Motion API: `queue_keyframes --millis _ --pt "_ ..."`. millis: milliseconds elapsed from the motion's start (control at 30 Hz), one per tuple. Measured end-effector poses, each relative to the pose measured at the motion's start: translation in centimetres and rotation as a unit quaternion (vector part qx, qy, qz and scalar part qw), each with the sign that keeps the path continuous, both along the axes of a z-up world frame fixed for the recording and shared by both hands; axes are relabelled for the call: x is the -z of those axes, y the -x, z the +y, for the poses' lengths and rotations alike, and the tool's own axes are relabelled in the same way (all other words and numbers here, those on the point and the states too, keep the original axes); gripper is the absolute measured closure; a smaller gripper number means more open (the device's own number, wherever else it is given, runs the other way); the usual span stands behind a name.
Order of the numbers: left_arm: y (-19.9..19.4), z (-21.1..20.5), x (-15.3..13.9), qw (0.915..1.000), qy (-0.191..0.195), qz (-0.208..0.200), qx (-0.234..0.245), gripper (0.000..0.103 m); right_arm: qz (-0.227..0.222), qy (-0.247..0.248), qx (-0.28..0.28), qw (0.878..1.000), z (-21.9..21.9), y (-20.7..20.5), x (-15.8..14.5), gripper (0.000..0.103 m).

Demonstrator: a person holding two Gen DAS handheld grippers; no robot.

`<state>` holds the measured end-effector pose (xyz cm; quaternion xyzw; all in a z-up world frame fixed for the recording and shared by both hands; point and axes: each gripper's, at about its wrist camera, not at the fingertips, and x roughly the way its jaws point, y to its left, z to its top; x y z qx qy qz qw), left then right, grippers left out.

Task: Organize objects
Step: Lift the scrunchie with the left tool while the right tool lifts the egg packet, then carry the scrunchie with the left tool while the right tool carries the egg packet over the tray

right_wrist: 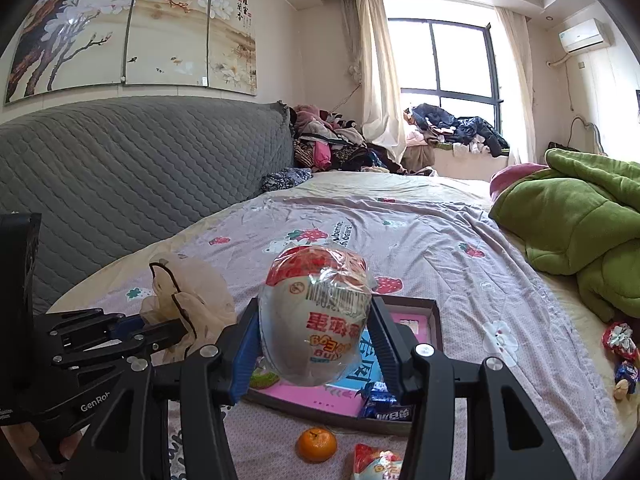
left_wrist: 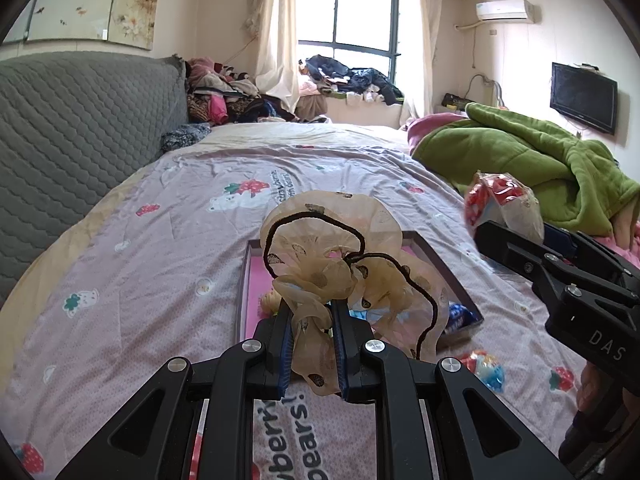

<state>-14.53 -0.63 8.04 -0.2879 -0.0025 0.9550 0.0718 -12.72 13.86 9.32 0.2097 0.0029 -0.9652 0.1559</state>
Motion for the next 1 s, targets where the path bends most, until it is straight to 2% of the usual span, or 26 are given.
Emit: queue_keyframes --millis 300,567,833,1000 --pt "3.5 0.4 -1.5 0.9998 0.010 0.009 -0.014 0.086 -0.005 -0.004 0.021 1.000 1.9 2.4 -0.3 0.051" --pt "6.6 0.1 -1.9 0.9993 0.024 0.010 -0.027 0.086 0.008 -0.014 0.016 1.000 1.7 3.6 -0.9 0.051" --pt "9.6 -0.3 -0.9 0.9992 0.019 0.004 -0.034 0.085 -0.011 -0.025 -0.003 1.000 0.6 5.4 0.6 0.051" --pt "11.1 0.1 0.7 0.9995 0.018 -0.007 -0.025 0.085 -0.029 -0.037 -0.005 0.999 -0.1 6.5 2.3 0.051"
